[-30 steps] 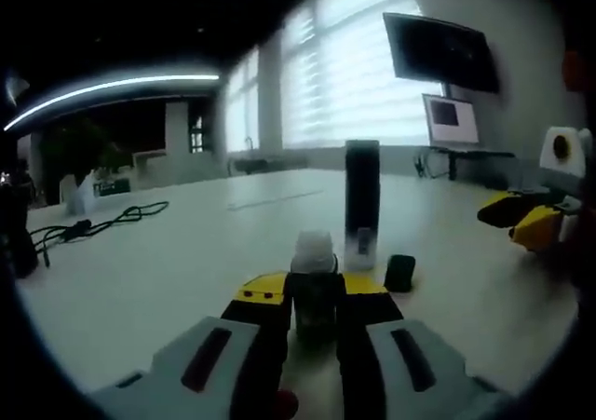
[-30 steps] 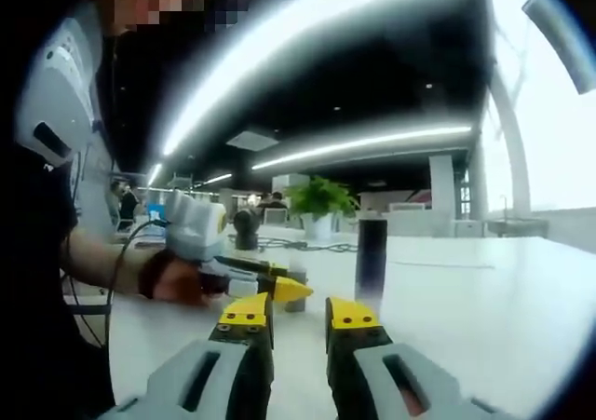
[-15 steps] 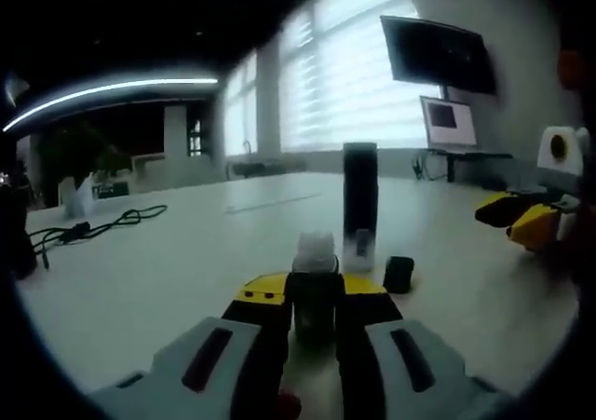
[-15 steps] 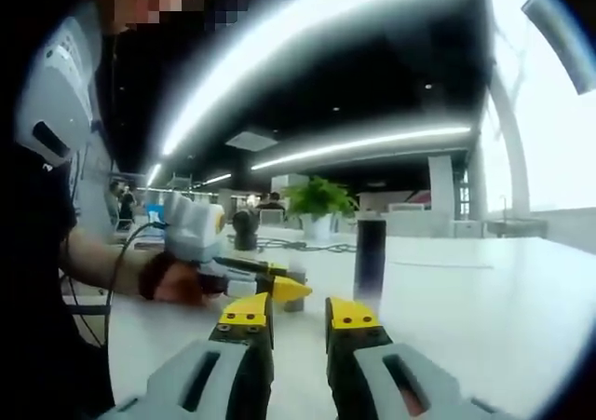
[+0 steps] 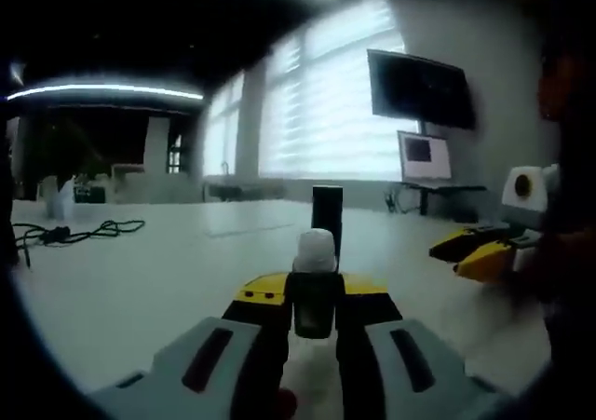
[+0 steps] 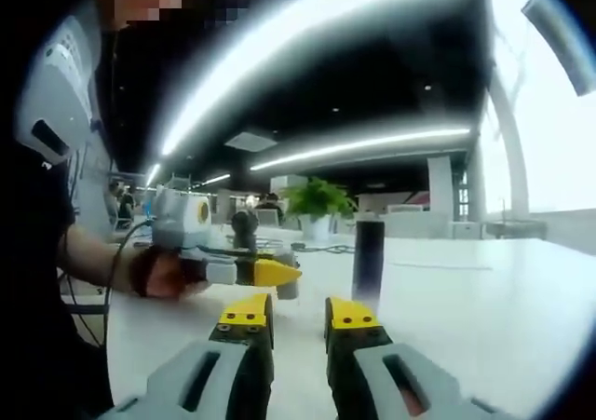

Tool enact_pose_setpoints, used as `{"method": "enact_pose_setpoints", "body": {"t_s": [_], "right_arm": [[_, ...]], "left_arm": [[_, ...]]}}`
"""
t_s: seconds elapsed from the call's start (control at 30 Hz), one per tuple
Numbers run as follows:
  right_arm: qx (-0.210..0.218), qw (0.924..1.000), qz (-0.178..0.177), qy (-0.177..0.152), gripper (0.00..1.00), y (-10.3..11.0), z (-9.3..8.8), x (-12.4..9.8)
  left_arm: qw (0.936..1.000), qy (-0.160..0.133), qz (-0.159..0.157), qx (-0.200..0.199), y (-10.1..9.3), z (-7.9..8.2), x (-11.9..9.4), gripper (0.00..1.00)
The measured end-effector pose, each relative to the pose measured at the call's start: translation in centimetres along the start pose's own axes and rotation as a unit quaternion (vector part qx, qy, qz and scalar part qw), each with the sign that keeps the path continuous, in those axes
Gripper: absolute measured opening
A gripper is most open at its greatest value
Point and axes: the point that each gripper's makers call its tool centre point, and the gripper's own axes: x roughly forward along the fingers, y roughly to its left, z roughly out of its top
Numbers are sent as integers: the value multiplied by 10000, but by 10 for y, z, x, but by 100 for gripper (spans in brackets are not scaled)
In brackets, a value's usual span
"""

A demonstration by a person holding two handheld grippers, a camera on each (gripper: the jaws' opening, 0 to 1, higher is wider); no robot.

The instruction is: Pick up cosmetic bottle twist off cap place on table pick up cap screw tight cap place on table

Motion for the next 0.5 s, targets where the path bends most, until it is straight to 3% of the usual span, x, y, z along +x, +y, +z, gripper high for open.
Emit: {"method": "enact_pose_setpoints", "body": {"t_s": [0.2,0.5], "right_arm": [[252,9996,7,-130,15,-4,5,-2],[364,9992,-24,-187,15,-6,7,-3]], "left_arm": [[9991,2,-134,405,-11,6,-6,9],[9984,6,-530,200,-19,2,-24,9]]}}
